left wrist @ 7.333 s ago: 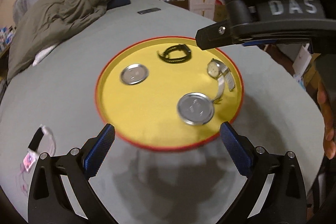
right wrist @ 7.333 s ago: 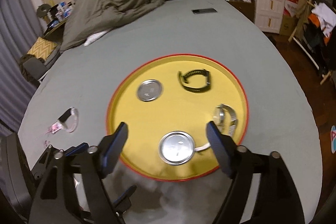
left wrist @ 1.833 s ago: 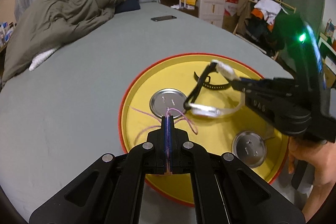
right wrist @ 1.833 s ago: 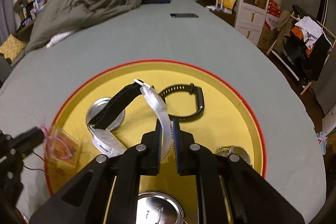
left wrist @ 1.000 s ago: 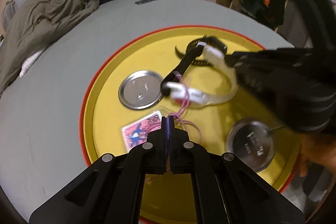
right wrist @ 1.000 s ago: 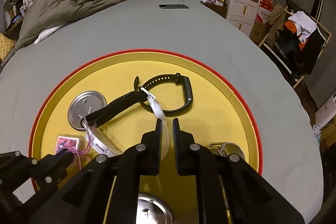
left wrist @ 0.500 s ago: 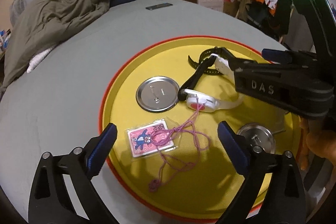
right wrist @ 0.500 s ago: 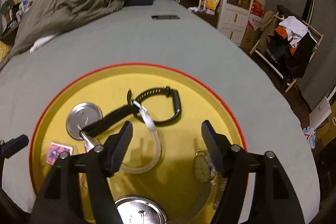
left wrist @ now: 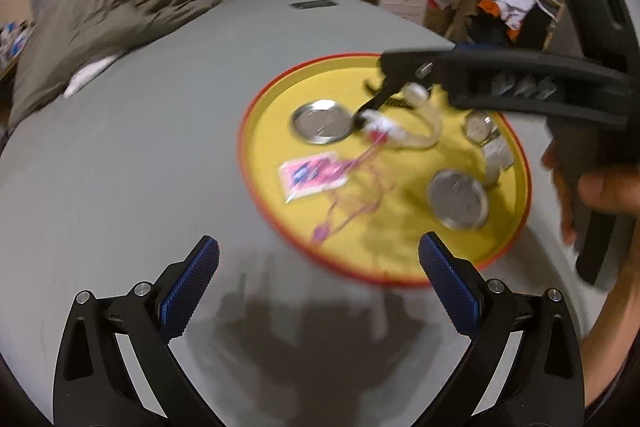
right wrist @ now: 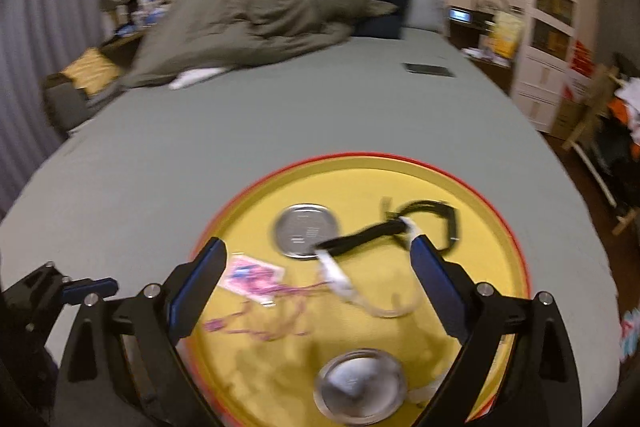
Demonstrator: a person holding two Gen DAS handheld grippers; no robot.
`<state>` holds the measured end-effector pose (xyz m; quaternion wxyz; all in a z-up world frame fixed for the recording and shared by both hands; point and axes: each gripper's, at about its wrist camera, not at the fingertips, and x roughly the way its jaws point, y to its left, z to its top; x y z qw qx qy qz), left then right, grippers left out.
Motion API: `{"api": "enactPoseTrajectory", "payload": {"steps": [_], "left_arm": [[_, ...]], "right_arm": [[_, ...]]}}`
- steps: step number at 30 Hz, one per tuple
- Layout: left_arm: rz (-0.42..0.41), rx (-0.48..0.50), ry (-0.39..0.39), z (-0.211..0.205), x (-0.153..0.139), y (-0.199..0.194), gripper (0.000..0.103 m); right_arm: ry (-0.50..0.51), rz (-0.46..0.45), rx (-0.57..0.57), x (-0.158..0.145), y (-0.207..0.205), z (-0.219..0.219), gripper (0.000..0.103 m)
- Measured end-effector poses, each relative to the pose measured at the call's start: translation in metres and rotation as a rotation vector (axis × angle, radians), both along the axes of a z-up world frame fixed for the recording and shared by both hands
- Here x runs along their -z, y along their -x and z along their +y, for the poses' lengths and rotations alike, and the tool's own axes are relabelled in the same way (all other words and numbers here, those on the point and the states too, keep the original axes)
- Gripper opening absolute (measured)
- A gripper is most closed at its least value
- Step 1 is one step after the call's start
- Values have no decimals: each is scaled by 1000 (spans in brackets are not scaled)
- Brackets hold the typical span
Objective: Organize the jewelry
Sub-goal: 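Open the left tool to drop the tag while the right tool releases the band, then move both open tools to the orange card tag and silver badge on the bedspread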
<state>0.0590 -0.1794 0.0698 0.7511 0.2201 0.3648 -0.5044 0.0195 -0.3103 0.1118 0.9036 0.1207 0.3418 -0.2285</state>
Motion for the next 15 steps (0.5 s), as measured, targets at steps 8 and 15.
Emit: {"api": "enactPoseTrajectory", "payload": {"steps": [8,15], "left_arm": [[25,-184,-10,125,0,-25,97],[8,-366,-68,219,9,-41,97]], "right_arm": [[98,-47,-278,-31,5,67,89],[159,13,-655,-29,-8,160,89]]}}
